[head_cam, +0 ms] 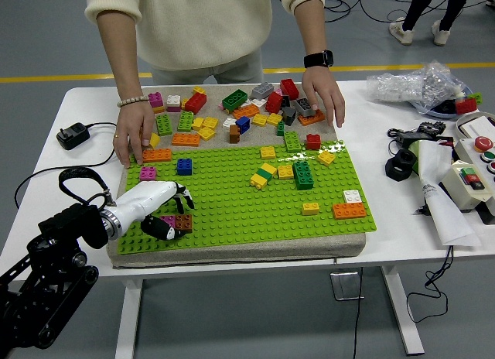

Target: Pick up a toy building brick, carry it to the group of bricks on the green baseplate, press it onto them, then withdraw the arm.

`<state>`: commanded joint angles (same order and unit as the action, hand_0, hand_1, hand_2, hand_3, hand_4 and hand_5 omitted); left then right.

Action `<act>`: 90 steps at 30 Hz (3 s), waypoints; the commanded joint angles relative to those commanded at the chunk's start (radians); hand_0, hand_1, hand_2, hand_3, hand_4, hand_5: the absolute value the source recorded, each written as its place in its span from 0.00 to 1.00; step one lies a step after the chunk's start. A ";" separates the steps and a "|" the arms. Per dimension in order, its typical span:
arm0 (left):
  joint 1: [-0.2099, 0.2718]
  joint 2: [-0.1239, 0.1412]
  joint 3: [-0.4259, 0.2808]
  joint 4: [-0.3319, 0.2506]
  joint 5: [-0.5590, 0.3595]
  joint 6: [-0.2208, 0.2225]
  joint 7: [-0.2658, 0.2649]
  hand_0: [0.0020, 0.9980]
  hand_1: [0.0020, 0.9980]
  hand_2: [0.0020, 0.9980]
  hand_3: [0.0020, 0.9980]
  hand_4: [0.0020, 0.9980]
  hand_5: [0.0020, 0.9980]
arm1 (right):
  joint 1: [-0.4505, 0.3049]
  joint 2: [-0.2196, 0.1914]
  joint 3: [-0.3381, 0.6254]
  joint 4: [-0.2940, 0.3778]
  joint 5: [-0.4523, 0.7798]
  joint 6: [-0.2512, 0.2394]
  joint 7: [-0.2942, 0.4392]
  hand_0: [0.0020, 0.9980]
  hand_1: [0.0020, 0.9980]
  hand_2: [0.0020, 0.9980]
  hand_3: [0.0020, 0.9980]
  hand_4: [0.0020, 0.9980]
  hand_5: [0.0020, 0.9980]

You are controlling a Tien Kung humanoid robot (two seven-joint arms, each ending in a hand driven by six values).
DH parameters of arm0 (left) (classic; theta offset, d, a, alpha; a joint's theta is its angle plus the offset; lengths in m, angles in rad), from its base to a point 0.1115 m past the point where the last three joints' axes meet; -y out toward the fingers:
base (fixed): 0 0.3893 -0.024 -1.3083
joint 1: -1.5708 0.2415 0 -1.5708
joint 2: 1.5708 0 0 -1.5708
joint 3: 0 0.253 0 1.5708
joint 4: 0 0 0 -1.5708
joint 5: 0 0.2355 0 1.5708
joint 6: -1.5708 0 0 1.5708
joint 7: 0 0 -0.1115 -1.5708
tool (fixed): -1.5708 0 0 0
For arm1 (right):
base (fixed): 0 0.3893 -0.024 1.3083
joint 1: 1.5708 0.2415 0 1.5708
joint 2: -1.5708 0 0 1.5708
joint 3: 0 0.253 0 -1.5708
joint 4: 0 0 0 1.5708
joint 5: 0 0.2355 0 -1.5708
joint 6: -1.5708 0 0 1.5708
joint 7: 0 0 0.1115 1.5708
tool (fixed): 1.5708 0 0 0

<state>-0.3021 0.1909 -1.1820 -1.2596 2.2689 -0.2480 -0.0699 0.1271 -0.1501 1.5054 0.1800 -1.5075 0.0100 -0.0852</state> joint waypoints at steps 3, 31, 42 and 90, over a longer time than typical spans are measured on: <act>0.000 0.000 0.000 -0.001 0.000 0.001 0.001 0.80 0.72 0.53 0.61 0.88 0.10 | 0.000 0.000 0.000 0.000 0.000 0.000 0.000 0.76 0.68 0.72 0.74 1.00 0.68; 0.064 0.051 -0.024 -0.223 -0.019 -0.017 0.038 0.86 0.75 0.60 0.64 1.00 0.37 | -0.005 0.001 0.001 0.000 -0.003 0.000 0.000 0.76 0.68 0.72 0.74 1.00 0.68; 0.090 0.069 -0.006 -0.195 0.000 -0.012 0.044 1.00 1.00 0.91 0.71 1.00 0.73 | -0.006 0.000 -0.001 0.000 -0.004 0.001 -0.001 0.76 0.68 0.72 0.74 1.00 0.68; 0.131 0.069 0.004 -0.147 0.000 -0.019 0.048 1.00 1.00 0.94 0.66 1.00 0.73 | -0.005 -0.002 -0.001 0.000 0.006 0.000 -0.002 0.76 0.68 0.72 0.74 1.00 0.68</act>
<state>-0.1713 0.2598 -1.1779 -1.4061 2.2689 -0.2673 -0.0216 0.1225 -0.1518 1.5039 0.1800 -1.5015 0.0101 -0.0868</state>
